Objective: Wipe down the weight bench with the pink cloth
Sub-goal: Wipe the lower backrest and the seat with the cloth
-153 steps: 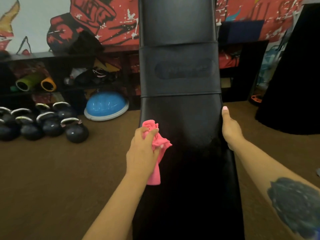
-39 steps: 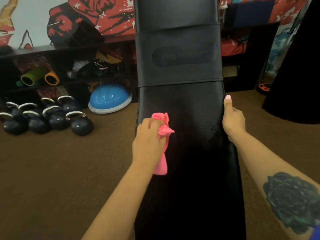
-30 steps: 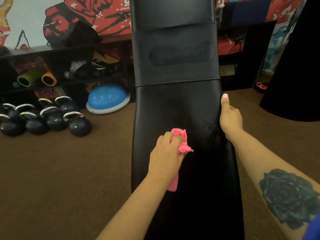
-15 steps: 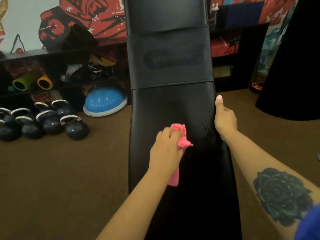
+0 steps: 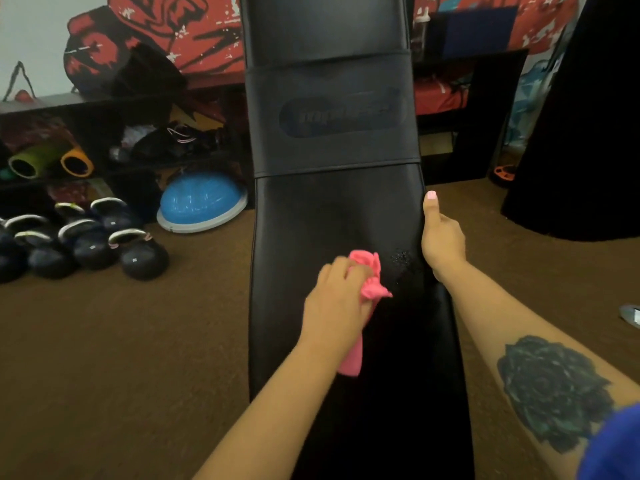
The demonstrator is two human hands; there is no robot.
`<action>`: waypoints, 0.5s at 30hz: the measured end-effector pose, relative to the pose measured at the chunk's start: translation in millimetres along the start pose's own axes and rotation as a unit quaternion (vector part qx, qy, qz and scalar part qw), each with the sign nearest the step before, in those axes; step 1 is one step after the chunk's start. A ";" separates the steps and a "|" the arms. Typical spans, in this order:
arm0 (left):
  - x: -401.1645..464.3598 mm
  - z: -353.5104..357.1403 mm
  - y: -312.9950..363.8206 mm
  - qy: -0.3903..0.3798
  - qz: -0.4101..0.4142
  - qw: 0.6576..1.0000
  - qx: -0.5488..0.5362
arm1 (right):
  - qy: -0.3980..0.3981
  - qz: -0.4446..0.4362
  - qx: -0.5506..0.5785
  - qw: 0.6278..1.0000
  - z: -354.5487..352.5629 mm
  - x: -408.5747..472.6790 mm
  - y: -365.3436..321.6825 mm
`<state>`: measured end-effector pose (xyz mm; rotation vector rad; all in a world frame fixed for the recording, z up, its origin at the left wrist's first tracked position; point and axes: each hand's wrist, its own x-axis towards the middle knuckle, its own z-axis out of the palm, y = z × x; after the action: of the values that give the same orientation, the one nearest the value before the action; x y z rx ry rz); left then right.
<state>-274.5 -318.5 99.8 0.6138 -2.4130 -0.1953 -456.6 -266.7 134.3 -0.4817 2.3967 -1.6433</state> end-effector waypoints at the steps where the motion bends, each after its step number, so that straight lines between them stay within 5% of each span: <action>1: 7.3 -4.9 -4.6 0.013 -0.012 1.000 -0.005 | -0.005 -0.002 0.002 1.000 0.0 0.1 0.1; 5: -3.8 -14.6 -18.6 0.010 -0.060 0.998 -0.025 | -0.008 0.005 0.002 1.000 0.5 1.1 1.3; 10: -27.0 8.4 6.7 -0.043 -0.024 0.998 -0.043 | 0.002 0.011 -0.003 1.000 1.2 -1.1 0.0; 15: 16.2 -1.9 8.6 0.006 -0.023 0.999 -0.024 | -0.001 0.013 0.002 1.000 0.4 -0.5 -0.4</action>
<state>-287.8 -318.6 112.6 0.6469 -2.3773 -0.2677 -455.9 -267.0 134.6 -0.4489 2.3889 -1.6350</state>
